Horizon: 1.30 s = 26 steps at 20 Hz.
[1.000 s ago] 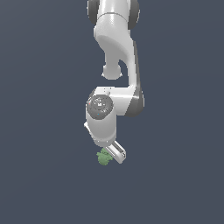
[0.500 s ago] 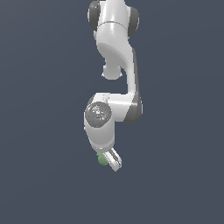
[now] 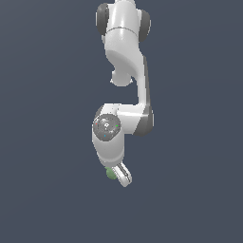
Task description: Pick up the object and move it to a goal position.
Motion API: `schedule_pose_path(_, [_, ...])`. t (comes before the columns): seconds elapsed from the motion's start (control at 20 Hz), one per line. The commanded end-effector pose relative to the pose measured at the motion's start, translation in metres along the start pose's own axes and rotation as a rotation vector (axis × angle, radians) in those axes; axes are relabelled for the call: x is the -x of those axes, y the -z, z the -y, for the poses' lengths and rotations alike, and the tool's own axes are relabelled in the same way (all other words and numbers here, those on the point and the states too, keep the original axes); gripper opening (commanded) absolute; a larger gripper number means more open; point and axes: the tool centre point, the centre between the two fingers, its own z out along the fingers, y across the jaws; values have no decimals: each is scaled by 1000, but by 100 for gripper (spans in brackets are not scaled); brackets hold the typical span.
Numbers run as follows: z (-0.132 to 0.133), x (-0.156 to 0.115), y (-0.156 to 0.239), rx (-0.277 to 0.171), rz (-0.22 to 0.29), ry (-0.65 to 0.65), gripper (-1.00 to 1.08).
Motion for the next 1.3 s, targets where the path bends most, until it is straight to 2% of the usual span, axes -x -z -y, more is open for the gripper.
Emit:
schedule_pose_path(0.0, [-1,0,-12,1,1,-1,100])
schedule_pose_path(0.3, [-1,0,-41,1,0,-4,100])
schedule_pose_path(0.6, [0,-1,-42,1,0,-4,100])
schedule_pose_path(0.65, [0,-1,-42,1,0,-4,-100])
schedule_pose_path(1.25, [0,0,-41,1,0,-4,-100])
